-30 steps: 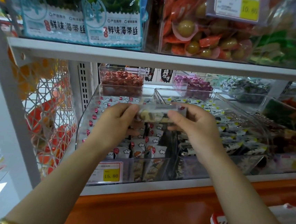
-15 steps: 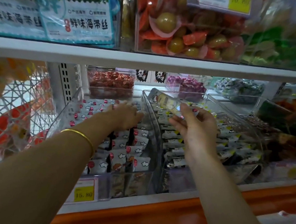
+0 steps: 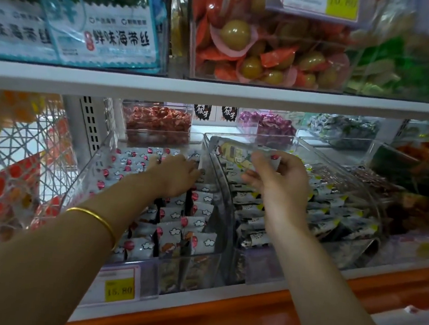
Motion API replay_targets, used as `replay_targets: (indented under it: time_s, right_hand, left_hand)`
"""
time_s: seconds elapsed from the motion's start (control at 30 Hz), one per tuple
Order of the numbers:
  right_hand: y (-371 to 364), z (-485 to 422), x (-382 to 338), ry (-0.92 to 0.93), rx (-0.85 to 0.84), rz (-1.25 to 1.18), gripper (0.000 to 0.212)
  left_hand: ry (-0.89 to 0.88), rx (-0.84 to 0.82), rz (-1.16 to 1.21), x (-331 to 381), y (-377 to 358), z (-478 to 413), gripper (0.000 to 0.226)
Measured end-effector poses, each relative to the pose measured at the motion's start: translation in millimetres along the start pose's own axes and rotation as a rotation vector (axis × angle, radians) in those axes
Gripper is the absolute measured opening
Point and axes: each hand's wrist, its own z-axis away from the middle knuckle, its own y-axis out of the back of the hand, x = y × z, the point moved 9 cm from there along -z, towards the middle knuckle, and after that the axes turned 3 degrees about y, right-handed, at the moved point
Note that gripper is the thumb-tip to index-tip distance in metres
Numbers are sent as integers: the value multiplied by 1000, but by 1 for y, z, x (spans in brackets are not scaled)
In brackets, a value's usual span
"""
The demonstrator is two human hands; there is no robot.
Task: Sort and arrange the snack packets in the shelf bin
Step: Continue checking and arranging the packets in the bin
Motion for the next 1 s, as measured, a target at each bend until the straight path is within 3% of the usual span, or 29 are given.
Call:
replay_targets:
  time_s: [0.13,0.3,0.5,0.57,0.7,0.77,0.87,1.0]
  right_hand:
    - [-32,-13,-17,244,-136,382,15]
    - [-111,-41,-12,527,-454,941,20]
    - [-156,-57,33,549,-752,1508,27]
    - [-162,-59,40,510,-844,1569,36]
    - [-169,-58,59,414,-1019,1601,21]
    - [-168,-58,78,321,-1094,1673,29]
    - [-167,-62,90,258,-1121,1768,45]
    - [-176,-70,75,363,-1027,1650,33]
  left_hand:
    - [-30,23,46,-2,1,9,44]
    - [-25,19,40,-7,-3,15,45]
    - [-19,100,-19,-13,2,29,46]
    - [3,112,-62,-19,3,36,48]
    - [52,105,-49,-23,-2,52,53]
    - [52,123,-27,-20,-4,57,52]
    - [53,151,17,-19,-3,58,50]
    - [46,171,42,-23,0,58,48]
